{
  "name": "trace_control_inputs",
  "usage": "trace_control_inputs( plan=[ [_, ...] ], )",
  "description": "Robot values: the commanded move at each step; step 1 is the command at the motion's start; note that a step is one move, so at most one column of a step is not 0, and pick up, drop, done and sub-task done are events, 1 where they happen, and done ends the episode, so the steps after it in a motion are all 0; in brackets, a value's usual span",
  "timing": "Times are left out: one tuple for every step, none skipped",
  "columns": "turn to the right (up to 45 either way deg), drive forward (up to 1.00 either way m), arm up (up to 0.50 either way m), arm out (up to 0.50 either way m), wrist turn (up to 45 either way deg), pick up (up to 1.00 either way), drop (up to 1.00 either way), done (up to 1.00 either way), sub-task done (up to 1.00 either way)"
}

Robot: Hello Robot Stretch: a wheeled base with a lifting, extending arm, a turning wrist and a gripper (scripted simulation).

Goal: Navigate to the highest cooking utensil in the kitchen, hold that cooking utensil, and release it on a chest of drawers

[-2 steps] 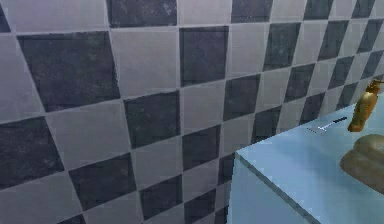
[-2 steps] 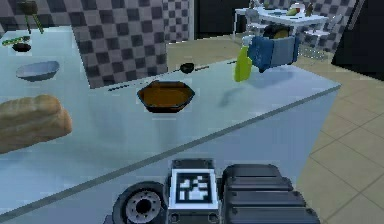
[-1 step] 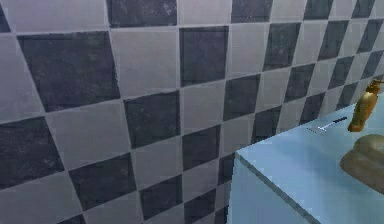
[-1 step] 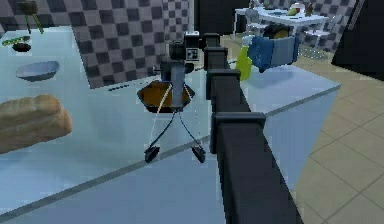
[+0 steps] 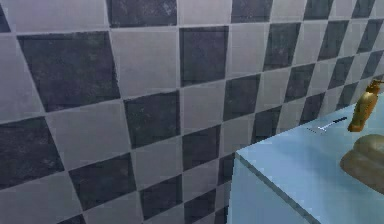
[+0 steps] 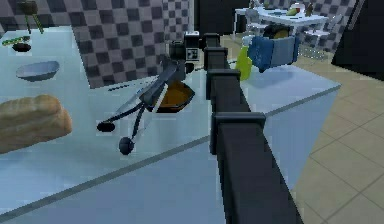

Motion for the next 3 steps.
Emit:
trace_control_inputs(
  plan=[
    [0.0, 0.00, 0.00, 0.00, 45.0, 0.00, 0.00, 0.00, 0.00],
    [0.0, 0.00, 0.00, 0.00, 45.0, 0.00, 0.00, 0.00, 0.00],
    [0.0, 0.00, 0.00, 0.00, 33.0, 0.00, 0.00, 0.00, 0.00]
  ],
)
